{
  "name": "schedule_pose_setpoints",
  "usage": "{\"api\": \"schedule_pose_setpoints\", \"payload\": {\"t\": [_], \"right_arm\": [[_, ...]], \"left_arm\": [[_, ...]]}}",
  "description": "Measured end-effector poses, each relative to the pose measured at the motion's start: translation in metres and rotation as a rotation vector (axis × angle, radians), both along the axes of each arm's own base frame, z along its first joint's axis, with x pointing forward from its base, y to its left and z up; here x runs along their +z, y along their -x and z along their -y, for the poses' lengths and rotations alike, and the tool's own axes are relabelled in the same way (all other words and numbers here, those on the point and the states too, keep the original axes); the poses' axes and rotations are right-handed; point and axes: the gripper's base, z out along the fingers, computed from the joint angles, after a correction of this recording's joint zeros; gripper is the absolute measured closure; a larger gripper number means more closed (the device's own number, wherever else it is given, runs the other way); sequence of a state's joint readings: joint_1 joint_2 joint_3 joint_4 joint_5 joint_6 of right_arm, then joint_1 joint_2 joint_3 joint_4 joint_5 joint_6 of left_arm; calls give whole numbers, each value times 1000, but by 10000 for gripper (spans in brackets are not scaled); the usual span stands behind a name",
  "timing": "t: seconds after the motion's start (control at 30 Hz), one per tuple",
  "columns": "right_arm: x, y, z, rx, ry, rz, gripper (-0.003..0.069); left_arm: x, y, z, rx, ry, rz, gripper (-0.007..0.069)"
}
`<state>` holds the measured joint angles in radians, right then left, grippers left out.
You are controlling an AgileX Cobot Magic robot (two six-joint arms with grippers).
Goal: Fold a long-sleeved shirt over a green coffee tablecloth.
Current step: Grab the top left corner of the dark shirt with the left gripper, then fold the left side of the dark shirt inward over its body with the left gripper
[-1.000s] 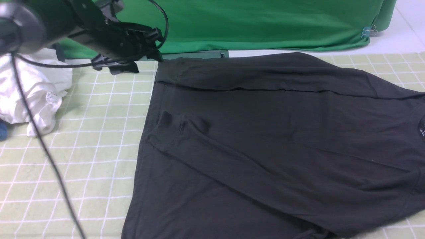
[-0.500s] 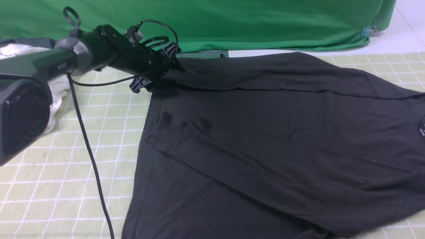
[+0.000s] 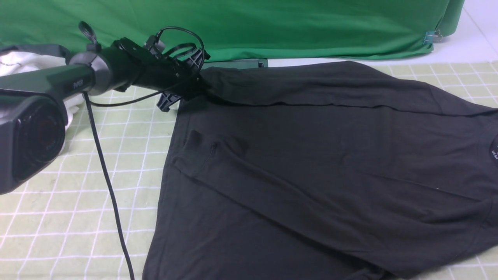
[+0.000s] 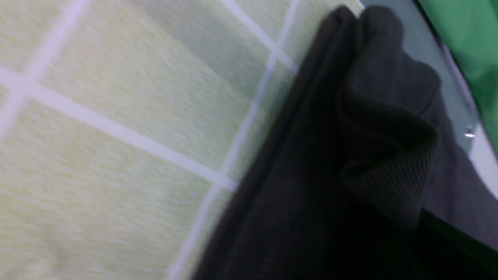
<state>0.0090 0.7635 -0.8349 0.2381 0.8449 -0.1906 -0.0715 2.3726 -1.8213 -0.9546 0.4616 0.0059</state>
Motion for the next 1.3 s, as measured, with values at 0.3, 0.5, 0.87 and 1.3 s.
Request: {"api": "schedule_pose_setpoints", "payload": {"t": [0.3, 0.5, 0.87, 1.3], "right_arm": [[0, 0, 0, 1, 2, -3, 463], [0, 0, 0, 2, 4, -4, 463], [-2, 2, 0, 6, 6, -28, 462], [-2, 2, 0, 5, 8, -30, 462]], "left_arm": [[123, 22, 7, -92, 104, 234, 599], [164, 47, 14, -242, 138, 252, 599], [109, 128, 35, -372, -66, -77, 599], [20, 195, 47, -352, -261, -196, 484]]}}
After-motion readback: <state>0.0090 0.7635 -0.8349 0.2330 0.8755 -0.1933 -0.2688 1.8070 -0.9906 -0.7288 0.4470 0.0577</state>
